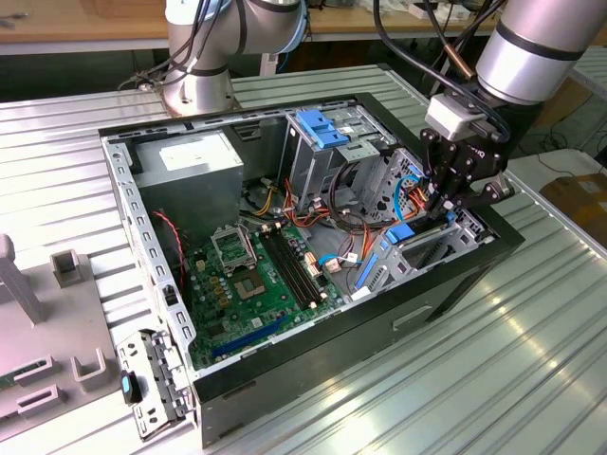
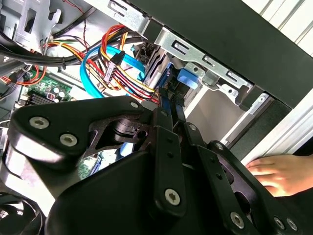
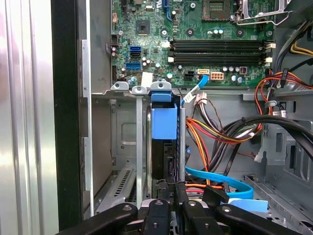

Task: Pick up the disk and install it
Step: 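Insert the first disk wire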

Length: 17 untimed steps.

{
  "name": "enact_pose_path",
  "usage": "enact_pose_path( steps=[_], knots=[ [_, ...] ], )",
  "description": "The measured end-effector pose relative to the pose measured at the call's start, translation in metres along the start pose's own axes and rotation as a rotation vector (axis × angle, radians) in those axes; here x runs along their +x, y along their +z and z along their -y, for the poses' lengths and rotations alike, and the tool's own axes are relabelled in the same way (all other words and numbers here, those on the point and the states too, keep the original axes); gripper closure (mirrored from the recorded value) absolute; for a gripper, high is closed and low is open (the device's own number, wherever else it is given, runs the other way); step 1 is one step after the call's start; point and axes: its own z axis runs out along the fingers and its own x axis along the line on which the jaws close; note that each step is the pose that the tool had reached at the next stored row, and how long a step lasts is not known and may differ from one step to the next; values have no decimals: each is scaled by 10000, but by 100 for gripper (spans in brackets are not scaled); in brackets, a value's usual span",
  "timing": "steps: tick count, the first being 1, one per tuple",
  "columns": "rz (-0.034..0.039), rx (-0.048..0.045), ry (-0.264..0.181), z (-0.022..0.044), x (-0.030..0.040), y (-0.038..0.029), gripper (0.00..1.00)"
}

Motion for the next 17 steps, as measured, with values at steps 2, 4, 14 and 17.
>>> enact_pose_path(
  steps=[2,4,14,17],
  knots=[
    [0,0,0,0,0,0,84],
    [-2,0,0,0,0,-2,84],
    [-6,-25,118,-3,-17,51,84],
    [-9,-87,115,-4,-16,96,84]
  ],
)
